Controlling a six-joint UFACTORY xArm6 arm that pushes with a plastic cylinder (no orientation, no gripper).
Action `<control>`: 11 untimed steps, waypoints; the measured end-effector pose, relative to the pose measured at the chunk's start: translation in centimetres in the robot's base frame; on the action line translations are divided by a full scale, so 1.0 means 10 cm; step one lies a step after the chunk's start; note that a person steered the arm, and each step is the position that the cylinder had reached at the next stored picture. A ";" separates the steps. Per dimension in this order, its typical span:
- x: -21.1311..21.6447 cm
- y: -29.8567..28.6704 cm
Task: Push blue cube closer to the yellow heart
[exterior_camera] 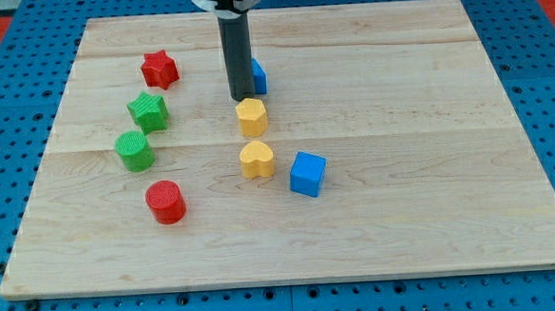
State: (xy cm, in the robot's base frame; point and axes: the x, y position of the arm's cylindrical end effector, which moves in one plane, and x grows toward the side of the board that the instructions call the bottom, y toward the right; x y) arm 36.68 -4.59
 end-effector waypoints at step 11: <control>1.52 1.21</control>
